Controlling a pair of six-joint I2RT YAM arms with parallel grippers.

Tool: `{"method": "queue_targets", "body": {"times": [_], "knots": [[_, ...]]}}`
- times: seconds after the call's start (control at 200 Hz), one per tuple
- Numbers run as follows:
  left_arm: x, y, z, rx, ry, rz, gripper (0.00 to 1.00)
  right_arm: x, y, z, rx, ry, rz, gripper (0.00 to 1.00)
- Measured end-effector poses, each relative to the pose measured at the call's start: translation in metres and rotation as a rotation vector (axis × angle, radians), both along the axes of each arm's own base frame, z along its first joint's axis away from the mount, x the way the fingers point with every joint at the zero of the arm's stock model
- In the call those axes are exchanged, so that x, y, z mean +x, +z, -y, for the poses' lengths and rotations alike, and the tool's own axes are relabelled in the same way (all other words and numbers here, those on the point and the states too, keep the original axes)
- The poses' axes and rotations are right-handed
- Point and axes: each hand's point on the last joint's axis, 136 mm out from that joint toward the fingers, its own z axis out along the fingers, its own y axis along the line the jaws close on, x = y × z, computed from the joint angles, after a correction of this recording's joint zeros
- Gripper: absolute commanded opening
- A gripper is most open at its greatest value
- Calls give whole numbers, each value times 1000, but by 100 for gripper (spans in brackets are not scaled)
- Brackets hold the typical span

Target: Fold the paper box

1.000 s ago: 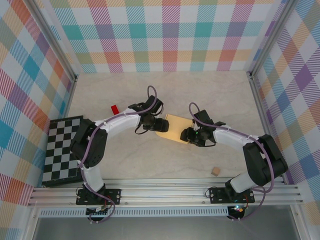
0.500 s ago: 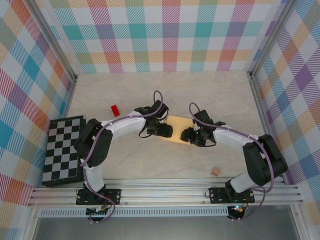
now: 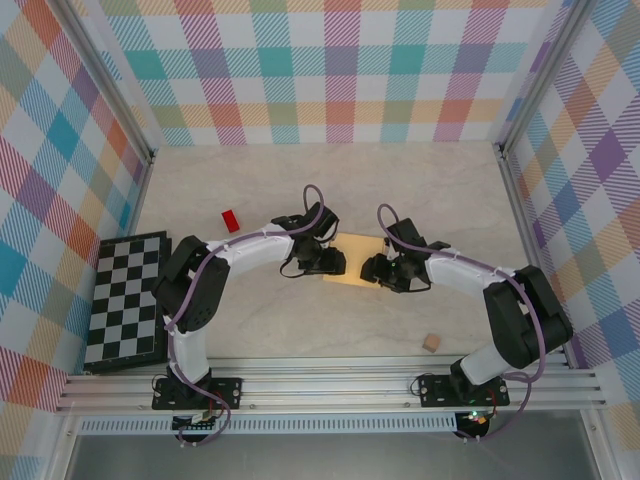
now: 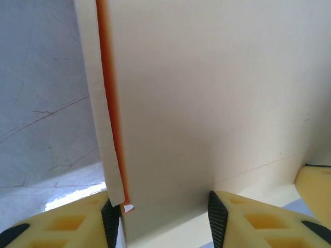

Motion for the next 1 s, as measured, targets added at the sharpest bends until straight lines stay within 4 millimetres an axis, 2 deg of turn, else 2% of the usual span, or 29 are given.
{"method": "queue_targets", "body": {"times": [0.11, 0.29, 0.445, 0.695, 1.0], "knots": [[-2, -1, -1, 1, 10, -17, 42, 0, 0, 1, -11, 5, -5, 53], [-3, -3, -6, 34, 0, -4, 49, 1, 1, 3, -37, 29, 1, 53], [-4, -6, -11, 82, -29, 21, 49, 5, 1, 3, -59, 55, 16, 53], [-5, -9, -12, 89, -50, 32, 38, 4, -6, 4, -75, 77, 7, 52], [-2, -11, -18, 130, -59, 52, 44, 8, -3, 8, -92, 95, 15, 51]]}}
